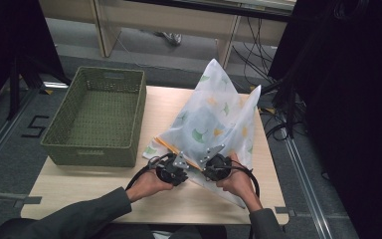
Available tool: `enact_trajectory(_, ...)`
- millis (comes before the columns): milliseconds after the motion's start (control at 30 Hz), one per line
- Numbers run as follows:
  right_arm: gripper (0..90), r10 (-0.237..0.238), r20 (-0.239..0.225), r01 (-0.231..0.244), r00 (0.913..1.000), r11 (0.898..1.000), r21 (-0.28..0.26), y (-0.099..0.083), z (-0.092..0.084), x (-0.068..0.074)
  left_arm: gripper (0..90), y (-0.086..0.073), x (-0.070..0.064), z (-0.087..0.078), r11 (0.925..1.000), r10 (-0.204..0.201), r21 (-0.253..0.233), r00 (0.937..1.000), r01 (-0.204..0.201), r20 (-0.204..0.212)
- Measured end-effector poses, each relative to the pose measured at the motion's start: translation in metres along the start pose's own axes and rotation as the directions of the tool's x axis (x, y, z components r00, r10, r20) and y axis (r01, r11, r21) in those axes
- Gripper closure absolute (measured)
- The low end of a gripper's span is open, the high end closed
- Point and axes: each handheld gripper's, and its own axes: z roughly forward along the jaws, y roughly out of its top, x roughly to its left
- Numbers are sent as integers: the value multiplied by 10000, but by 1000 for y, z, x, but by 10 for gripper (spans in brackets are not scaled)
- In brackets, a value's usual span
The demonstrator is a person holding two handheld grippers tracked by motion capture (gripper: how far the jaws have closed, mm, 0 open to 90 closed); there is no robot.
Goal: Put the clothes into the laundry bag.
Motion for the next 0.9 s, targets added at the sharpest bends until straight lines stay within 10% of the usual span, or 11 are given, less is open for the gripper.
enact_trajectory(300,893,53,66,-52,10000,10000,-34,-7,-3,-2,573,-9,33,-14,9932,-1155,-12,9877,1160,-1055)
enact_trajectory(500,892,189,37,-188,9998,9998,-40,-6,-4,-2,478,-15,49,1,9849,-1422,909,9879,1474,-613)
enact_trajectory(900,892,283,76,-281,9996,9992,-296,2,-1,-5,892,-9,49,10,9890,-1445,263,9890,1453,-308)
